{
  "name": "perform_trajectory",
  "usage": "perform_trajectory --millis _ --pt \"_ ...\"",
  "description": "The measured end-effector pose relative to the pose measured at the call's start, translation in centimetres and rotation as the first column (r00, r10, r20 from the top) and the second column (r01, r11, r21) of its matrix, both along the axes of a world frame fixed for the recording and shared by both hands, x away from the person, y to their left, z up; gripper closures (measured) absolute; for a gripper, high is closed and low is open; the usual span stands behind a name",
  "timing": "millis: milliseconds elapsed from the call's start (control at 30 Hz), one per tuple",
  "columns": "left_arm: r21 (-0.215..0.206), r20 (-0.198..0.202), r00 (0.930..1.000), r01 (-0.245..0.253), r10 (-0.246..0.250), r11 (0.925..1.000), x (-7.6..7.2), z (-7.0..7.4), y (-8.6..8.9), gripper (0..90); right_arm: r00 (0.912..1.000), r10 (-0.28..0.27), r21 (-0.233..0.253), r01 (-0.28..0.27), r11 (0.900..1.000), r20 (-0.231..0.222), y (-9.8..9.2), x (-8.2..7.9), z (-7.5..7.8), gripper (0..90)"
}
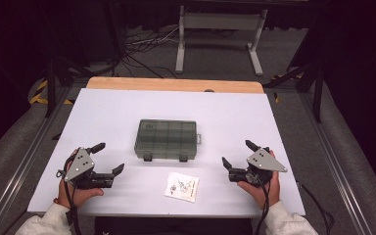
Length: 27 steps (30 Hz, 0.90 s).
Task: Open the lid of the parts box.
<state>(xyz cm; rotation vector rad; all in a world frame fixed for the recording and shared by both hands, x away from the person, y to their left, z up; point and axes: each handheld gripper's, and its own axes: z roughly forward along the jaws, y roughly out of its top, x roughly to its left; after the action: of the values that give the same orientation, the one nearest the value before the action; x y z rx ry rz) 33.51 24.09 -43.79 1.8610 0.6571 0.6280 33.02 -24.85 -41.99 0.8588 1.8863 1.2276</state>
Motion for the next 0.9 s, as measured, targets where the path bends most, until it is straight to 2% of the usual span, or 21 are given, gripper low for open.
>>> perform_trajectory --millis 133,200,367,433,500,533,667,733,800,867,900 --pt "0.001 -0.019 0.9994 0.030 -0.030 0.9996 0.6 -0.4 -0.3 9.0 1.0000 0.002 -0.017 -0.002 1.000 -0.003 0.1 0.1 -0.2 6.0" --pt "0.005 -0.033 0.9988 0.037 -0.037 0.9993 1.0 -0.6 -0.5 9.6 0.9999 -0.008 -0.005 0.007 1.000 -0.012 -0.1 0.2 -0.2 6.1" --pt "0.034 -0.064 0.9948 0.082 -0.079 0.9961 1.7 -1.1 -1.0 11.4 0.9996 -0.015 0.008 0.016 1.000 -0.025 -0.1 0.5 -0.2 6.3" --pt "0.048 -0.078 0.9929 0.094 -0.091 0.9944 1.8 -1.2 -1.1 12.4 0.9995 -0.013 -0.005 0.013 1.000 -0.029 0.1 0.9 -0.2 6.5" --pt "0.055 -0.093 0.9906 0.106 -0.100 0.9929 1.9 -1.4 -1.3 13.0 0.9990 -0.013 -0.007 0.013 1.000 -0.043 0.5 1.4 -0.4 6.7" --pt "0.076 -0.089 0.9903 0.114 -0.107 0.9906 1.8 -1.4 -1.5 13.7 0.9986 -0.011 -0.011 0.011 1.000 -0.052 0.6 1.6 -0.5 6.7" --pt "0.079 -0.102 0.9885 0.120 -0.112 0.9896 2.4 -1.3 -1.8 15.5 0.9959 0.016 -0.026 -0.018 0.999 -0.089 1.4 2.6 -0.8 6.9" --pt "0.096 -0.124 0.9854 0.129 -0.117 0.9870 3.5 -1.5 -2.1 16.3 0.9911 0.042 -0.016 -0.045 0.999 -0.126 2.0 3.5 -1.1 7.3" --pt "0.094 -0.168 0.9802 0.122 -0.105 0.9881 4.9 -1.8 -2.4 18.2 0.9850 0.068 -0.031 -0.073 0.997 -0.159 2.5 4.2 -1.4 7.5" --pt "0.107 -0.204 0.9732 0.130 -0.106 0.9857 6.0 -2.2 -2.6 18.2 0.9726 0.115 -0.019 -0.121 0.992 -0.202 3.2 5.0 -1.8 7.4" --pt "0.110 -0.221 0.9688 0.140 -0.113 0.9841 6.2 -2.3 -2.8 18.2 0.9651 0.130 -0.042 -0.143 0.989 -0.228 3.8 5.3 -2.0 7.6"
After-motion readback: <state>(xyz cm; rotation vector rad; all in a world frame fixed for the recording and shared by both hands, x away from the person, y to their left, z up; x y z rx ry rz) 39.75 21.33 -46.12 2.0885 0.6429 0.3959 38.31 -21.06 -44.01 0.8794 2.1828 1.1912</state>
